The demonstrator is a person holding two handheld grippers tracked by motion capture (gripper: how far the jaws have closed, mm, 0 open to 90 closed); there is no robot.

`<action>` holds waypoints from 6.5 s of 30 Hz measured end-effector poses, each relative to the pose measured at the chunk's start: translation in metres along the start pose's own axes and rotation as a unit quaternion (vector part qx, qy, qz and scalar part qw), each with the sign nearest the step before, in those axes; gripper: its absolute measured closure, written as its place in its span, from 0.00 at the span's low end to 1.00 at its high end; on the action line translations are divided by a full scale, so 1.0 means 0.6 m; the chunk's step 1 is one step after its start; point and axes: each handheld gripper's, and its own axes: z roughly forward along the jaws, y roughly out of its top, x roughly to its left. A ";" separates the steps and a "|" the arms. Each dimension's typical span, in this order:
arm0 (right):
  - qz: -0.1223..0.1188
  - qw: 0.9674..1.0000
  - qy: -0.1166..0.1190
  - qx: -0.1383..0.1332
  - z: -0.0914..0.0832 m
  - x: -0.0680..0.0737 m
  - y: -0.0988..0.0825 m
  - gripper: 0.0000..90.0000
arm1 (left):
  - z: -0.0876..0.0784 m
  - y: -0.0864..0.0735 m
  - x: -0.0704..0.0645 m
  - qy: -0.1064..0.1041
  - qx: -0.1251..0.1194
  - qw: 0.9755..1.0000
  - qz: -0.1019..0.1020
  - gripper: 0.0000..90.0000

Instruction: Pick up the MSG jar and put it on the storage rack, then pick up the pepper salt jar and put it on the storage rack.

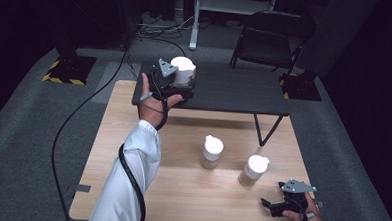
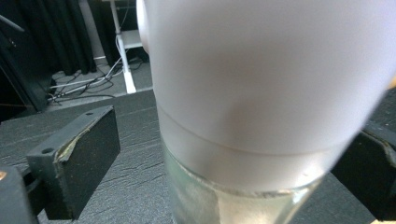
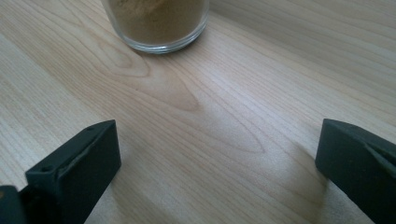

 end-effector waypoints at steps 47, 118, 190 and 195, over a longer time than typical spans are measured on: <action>0.000 1.000 0.000 0.000 0.000 0.000 0.000 0.00 | -0.132 -0.153 -0.062 -0.002 -0.018 0.984 0.177 0.01; 0.001 1.000 -0.001 0.000 0.000 0.001 0.000 0.00 | -0.136 -0.323 -0.047 -0.019 0.183 0.958 0.218 0.01; 0.001 1.000 -0.002 0.000 -0.001 0.000 -0.001 0.00 | -0.164 -0.358 0.087 -0.048 0.238 0.969 0.037 0.00; 0.001 1.000 -0.002 0.000 -0.001 0.000 -0.001 0.00 | -0.164 -0.358 0.086 -0.047 0.238 0.969 0.036 0.00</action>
